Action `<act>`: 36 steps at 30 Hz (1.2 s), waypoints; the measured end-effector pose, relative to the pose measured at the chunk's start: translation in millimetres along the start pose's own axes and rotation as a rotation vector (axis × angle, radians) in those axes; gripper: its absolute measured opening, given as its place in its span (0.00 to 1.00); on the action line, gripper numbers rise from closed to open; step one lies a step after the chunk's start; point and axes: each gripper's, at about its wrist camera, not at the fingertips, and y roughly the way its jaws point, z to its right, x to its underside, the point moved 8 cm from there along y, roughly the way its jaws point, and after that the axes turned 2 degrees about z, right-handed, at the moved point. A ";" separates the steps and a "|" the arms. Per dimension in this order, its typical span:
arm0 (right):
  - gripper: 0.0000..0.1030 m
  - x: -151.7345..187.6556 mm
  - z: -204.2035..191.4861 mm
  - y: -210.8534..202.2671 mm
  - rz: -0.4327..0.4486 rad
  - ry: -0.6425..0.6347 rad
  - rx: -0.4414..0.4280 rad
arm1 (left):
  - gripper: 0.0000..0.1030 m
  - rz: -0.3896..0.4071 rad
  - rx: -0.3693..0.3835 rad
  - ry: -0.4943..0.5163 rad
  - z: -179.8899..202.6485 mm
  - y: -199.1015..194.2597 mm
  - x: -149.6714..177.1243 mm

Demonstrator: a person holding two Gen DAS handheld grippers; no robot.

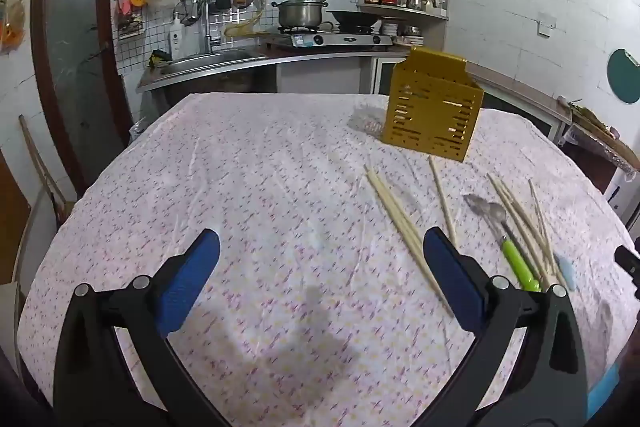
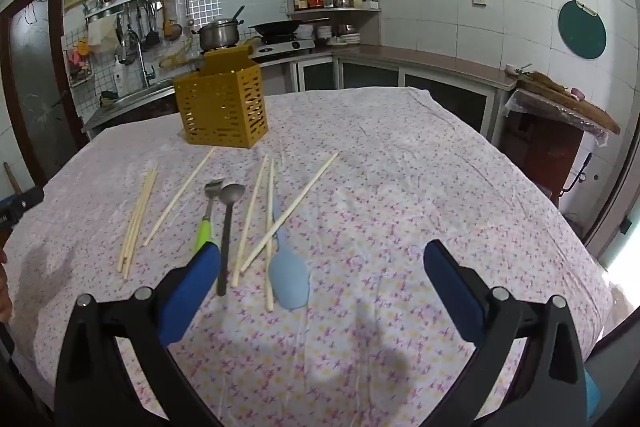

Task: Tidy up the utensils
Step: 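Move both grippers toward the loose wooden chopsticks on the cloth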

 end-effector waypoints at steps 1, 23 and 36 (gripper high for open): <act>0.96 -2.4 1.2 4.8 -0.007 -0.003 0.000 | 0.95 -0.002 0.006 0.002 2.8 3.6 -2.3; 0.96 -55.8 -4.9 97.2 -0.062 -0.072 0.099 | 0.95 -0.244 -0.025 0.074 34.2 156.0 -17.3; 0.96 -58.2 1.6 145.2 -0.138 -0.039 0.096 | 0.84 -0.378 -0.043 0.013 20.8 209.7 -11.2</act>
